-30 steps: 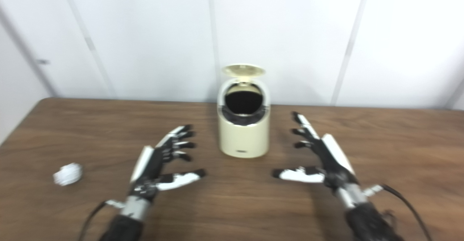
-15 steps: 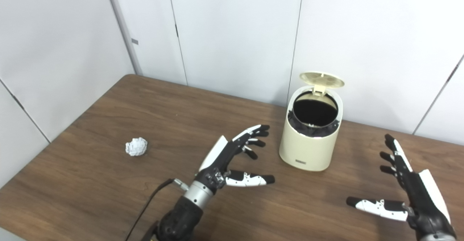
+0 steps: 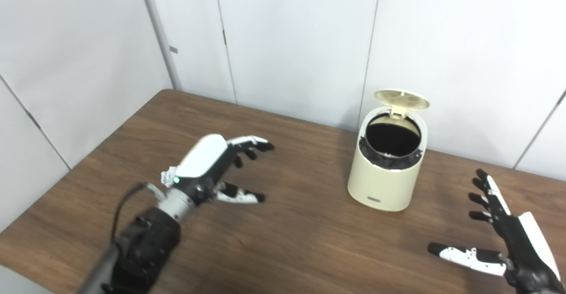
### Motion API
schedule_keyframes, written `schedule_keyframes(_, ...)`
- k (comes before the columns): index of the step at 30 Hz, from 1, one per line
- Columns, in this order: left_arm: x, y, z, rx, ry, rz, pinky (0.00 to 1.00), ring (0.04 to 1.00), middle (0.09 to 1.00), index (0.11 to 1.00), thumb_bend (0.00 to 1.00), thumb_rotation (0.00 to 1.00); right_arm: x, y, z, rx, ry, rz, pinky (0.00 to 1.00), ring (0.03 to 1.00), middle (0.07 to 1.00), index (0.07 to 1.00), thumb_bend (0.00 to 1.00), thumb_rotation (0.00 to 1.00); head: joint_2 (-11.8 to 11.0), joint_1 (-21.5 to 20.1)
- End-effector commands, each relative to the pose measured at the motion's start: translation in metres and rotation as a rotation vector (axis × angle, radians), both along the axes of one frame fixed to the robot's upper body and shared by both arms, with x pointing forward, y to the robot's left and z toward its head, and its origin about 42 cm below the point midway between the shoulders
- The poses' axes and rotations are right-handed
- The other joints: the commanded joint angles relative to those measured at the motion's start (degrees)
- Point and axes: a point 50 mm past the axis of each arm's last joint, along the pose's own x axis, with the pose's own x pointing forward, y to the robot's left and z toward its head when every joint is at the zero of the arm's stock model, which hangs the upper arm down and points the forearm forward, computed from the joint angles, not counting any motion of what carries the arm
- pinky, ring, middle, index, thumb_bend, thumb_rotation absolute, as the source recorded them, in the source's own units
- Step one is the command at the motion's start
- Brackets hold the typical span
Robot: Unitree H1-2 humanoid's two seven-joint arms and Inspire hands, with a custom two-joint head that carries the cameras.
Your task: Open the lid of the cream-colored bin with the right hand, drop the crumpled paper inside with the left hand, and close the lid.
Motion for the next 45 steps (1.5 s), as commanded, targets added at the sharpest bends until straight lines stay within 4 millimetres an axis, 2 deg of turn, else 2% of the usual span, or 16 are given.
schedule_keyframes(1, 0.001, 0.012, 0.024, 0.068, -0.047, 0.011, 0.51, 0.659, 0.751, 0.751, 0.78, 0.02, 0.002, 0.0, 0.02, -0.017, -0.078, 0.011, 0.78, 0.893, 0.958, 1.0, 0.83, 0.22, 0.04, -0.02)
schedule_keyframes(8, 0.001, 0.054, 0.047, 0.28, 0.02, 0.075, 0.55, 0.674, 0.724, 0.72, 0.84, 0.06, 0.002, -0.001, 0.022, -0.017, -0.08, 0.014, 0.78, 0.89, 0.956, 1.0, 0.81, 0.2, 0.4, 0.4)
schedule_keyframes(14, -0.002, 0.084, 0.049, 0.333, 0.075, 0.131, 0.6, 0.704, 0.752, 0.747, 0.85, 0.01, 0.002, -0.003, 0.024, -0.022, -0.092, 0.016, 0.74, 0.886, 0.957, 1.0, 0.81, 0.22, 0.39, 0.81)
schedule_keyframes(17, -0.002, 0.094, 0.046, 0.348, 0.084, 0.161, 0.58, 0.687, 0.741, 0.749, 0.88, 0.0, 0.002, -0.004, 0.026, -0.022, -0.094, 0.018, 0.72, 0.879, 0.955, 1.0, 0.81, 0.22, 0.24, 0.89)
schedule_keyframes(24, -0.002, 0.103, 0.039, 0.365, 0.106, 0.194, 0.58, 0.688, 0.734, 0.743, 0.93, 0.0, 0.002, -0.002, 0.026, -0.017, -0.094, 0.023, 0.69, 0.866, 0.948, 1.0, 0.82, 0.24, 0.35, 0.98)
schedule_keyframes(28, -0.001, 0.109, 0.035, 0.371, 0.121, 0.204, 0.6, 0.709, 0.742, 0.741, 0.93, 0.0, 0.0, -0.002, 0.028, -0.02, -0.092, 0.022, 0.7, 0.863, 0.956, 1.0, 0.81, 0.23, 0.83, 0.87)
schedule_keyframes(30, 0.0, 0.112, 0.032, 0.385, 0.139, 0.217, 0.59, 0.704, 0.743, 0.741, 0.92, 0.0, 0.0, -0.002, 0.028, -0.02, -0.095, 0.021, 0.68, 0.854, 0.955, 1.0, 0.81, 0.23, 0.85, 0.73)
schedule_keyframes(37, 0.005, 0.117, 0.022, 0.387, 0.184, 0.253, 0.57, 0.699, 0.765, 0.761, 0.9, 0.01, -0.001, -0.002, 0.028, -0.02, -0.09, 0.016, 0.71, 0.877, 0.959, 1.0, 0.81, 0.24, 1.0, 0.56)
schedule_keyframes(45, 0.014, 0.126, 0.01, 0.409, 0.194, 0.274, 0.6, 0.717, 0.774, 0.754, 0.88, 0.0, -0.003, 0.0, 0.028, -0.02, -0.096, 0.016, 0.64, 0.865, 0.959, 1.0, 0.81, 0.25, 1.49, 0.42)
